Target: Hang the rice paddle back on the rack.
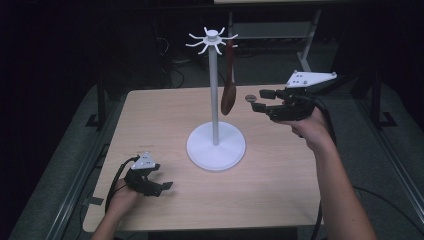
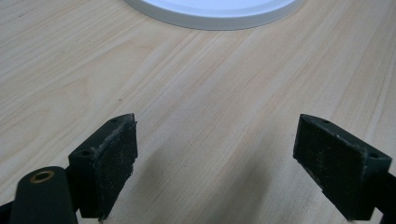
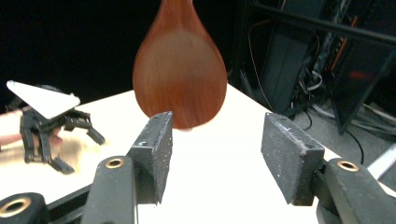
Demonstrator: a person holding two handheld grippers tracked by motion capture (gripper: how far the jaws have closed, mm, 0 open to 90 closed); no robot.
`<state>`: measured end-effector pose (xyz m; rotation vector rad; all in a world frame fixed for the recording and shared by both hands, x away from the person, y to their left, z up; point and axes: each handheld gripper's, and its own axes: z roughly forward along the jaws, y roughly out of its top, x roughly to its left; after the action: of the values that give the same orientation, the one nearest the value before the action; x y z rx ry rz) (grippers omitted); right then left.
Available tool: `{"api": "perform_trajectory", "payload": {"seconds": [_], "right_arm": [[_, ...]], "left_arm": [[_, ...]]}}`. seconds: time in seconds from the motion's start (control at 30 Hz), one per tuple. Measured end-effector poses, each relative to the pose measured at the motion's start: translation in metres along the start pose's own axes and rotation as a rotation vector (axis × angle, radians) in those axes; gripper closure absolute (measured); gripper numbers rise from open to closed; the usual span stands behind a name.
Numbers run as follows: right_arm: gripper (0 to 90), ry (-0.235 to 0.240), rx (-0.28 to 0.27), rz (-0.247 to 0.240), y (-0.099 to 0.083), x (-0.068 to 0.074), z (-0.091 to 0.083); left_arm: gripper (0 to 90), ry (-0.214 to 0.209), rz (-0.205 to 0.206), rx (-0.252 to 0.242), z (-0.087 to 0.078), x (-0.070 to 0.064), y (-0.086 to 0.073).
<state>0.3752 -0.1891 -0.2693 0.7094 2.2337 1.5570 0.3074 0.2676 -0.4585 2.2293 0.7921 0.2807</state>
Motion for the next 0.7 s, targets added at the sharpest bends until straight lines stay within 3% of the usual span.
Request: {"api": "perform_trajectory", "payload": {"seconds": [0.27,0.7], "right_arm": [[39.9,-0.019,0.047,0.043,-0.032,-0.005,-0.002],[26.8,-0.058,0.110,0.109,-0.076,-0.008,-0.004]], "left_arm": [[13.3,0.003,-0.007,0.002,0.001,0.000,0.000],[13.3,0.003,-0.009,0.000,0.001,0.000,-0.001]]}}
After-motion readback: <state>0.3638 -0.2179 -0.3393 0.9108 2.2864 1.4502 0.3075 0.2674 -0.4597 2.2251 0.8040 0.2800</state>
